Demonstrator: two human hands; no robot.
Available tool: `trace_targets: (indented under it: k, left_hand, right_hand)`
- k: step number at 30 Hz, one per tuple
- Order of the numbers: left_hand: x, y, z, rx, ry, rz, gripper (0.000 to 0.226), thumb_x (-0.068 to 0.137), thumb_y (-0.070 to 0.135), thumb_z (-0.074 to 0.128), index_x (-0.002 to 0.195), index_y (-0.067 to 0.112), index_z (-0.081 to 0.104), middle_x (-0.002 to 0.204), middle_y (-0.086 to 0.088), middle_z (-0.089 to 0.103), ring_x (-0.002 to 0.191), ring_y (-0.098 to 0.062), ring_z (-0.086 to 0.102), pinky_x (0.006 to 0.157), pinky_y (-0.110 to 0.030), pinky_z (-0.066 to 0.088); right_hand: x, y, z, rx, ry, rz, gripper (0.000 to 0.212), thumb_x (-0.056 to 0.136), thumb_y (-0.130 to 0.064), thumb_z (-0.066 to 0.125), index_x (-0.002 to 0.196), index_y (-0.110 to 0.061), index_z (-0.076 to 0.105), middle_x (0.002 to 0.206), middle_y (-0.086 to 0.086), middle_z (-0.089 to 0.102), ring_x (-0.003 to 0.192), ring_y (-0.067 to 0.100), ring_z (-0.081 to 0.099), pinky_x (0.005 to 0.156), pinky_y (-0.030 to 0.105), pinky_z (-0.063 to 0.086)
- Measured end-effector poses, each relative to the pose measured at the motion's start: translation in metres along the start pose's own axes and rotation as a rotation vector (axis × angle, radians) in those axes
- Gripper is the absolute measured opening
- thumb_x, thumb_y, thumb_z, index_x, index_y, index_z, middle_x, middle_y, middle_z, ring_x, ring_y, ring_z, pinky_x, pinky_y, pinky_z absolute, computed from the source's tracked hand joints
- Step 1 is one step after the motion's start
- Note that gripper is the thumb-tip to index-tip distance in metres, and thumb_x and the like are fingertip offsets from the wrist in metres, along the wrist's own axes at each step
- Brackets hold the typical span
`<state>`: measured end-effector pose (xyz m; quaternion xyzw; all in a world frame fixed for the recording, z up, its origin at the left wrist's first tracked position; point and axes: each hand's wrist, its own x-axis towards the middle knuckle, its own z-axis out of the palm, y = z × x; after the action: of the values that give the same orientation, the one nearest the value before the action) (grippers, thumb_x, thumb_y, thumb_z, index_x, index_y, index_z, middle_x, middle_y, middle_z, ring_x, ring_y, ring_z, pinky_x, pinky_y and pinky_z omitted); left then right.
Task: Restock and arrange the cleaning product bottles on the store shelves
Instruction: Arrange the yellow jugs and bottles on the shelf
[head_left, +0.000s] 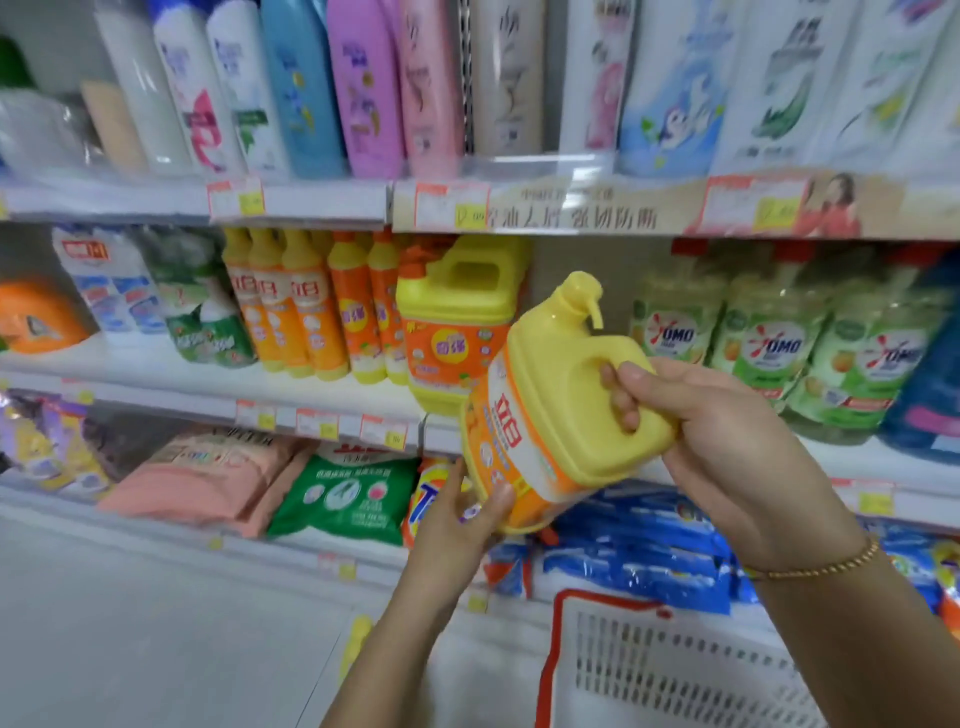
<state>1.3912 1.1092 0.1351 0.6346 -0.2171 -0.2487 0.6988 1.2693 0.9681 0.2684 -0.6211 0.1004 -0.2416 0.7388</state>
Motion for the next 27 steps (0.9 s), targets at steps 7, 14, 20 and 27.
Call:
trace_targets:
  k: [7,14,20,27]
  left_hand:
    - [0.064,0.016,0.065,0.286,-0.072,0.374,0.078,0.071,0.023,0.083,0.114,0.071,0.039,0.111,0.024,0.066,0.104,0.001,0.063,0.088,-0.023,0.052]
    - [0.103,0.014,0.099,0.273,-0.041,0.389,0.089,0.078,0.033,0.076,0.125,0.071,0.011,0.121,0.039,0.047,0.112,0.011,0.050,0.101,-0.026,0.046]
    - [0.134,0.021,0.121,0.350,0.146,0.382,0.089,0.086,0.025,0.069,0.153,0.030,0.010,0.148,0.001,0.036,0.129,-0.012,0.042,0.102,-0.017,0.032]
    - [0.162,0.026,0.129,0.496,0.317,0.338,0.088,0.093,0.019,0.058,0.151,0.026,-0.007,0.159,-0.012,0.010,0.136,-0.030,0.038,0.109,-0.040,0.037]
  right_hand:
    - [0.044,-0.008,-0.003,-0.270,0.231,-0.100,0.024,0.090,-0.006,0.059,0.067,-0.009,0.054,0.059,0.005,0.053,0.054,0.013,0.049,0.054,0.025,0.037]
    - [0.099,-0.014,-0.021,-0.605,0.386,-0.145,0.014,0.088,-0.014,0.062,0.094,-0.001,0.062,0.081,0.006,0.060,0.076,0.021,0.056,0.064,0.029,0.039]
    - [0.159,0.000,-0.020,-0.588,0.582,-0.125,0.026,0.085,-0.020,0.065,0.101,0.001,0.064,0.102,0.014,0.065,0.100,0.031,0.060,0.075,0.029,0.042]
    - [0.196,0.034,-0.020,-0.408,0.562,-0.118,0.035,0.091,-0.017,0.061,0.123,-0.003,0.056,0.124,0.014,0.060,0.115,0.030,0.056,0.082,0.023,0.042]
